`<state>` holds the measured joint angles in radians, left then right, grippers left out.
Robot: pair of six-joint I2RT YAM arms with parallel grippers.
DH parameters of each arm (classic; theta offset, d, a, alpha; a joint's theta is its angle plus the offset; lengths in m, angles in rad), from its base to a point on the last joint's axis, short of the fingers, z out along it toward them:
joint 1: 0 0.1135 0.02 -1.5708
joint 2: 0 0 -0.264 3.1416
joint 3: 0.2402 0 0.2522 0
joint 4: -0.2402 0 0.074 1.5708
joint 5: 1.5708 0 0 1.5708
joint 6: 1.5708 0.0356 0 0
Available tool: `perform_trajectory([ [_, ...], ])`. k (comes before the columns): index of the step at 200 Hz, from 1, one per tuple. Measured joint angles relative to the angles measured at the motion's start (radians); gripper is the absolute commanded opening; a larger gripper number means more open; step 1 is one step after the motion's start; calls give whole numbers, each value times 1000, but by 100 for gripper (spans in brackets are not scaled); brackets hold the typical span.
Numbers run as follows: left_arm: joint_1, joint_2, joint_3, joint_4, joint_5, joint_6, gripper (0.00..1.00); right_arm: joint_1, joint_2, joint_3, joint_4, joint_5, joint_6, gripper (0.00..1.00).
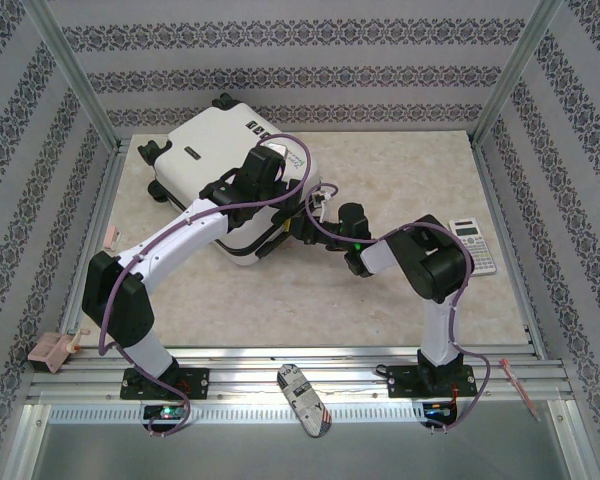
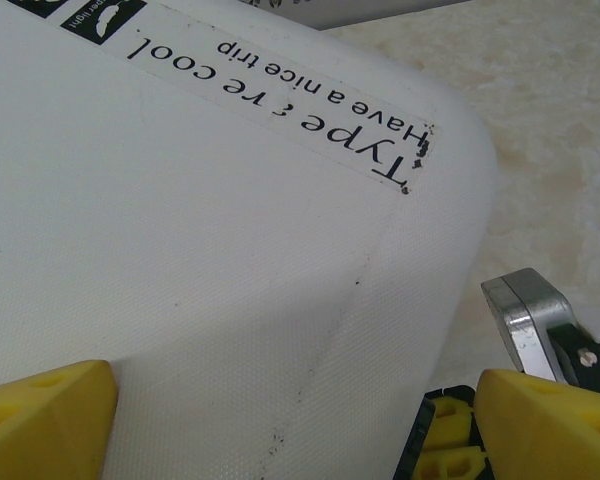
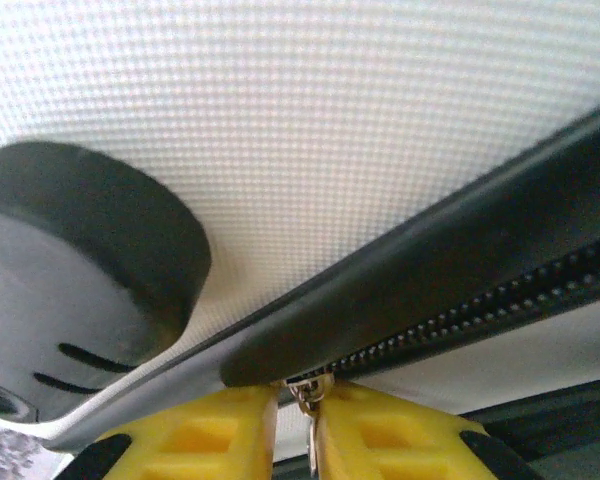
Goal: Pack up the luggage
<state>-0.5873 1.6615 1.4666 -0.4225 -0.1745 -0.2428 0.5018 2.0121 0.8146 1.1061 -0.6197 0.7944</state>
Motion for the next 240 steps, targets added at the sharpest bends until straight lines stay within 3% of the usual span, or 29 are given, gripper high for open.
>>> perform_trajectory([
  [19, 0, 0, 0, 0, -7, 0, 92, 0, 28, -1, 65, 0, 58, 10],
  [52, 0, 0, 0, 0, -13, 0, 92, 4, 68, -5, 159, 9, 150, 0],
  [131, 0, 0, 0, -2, -14, 0, 92, -3, 53, -52, 208, 64, 248, 0],
  [240, 0, 0, -10, 4, -19, 0, 91, -77, 38, -21, 127, 134, 321, 0],
])
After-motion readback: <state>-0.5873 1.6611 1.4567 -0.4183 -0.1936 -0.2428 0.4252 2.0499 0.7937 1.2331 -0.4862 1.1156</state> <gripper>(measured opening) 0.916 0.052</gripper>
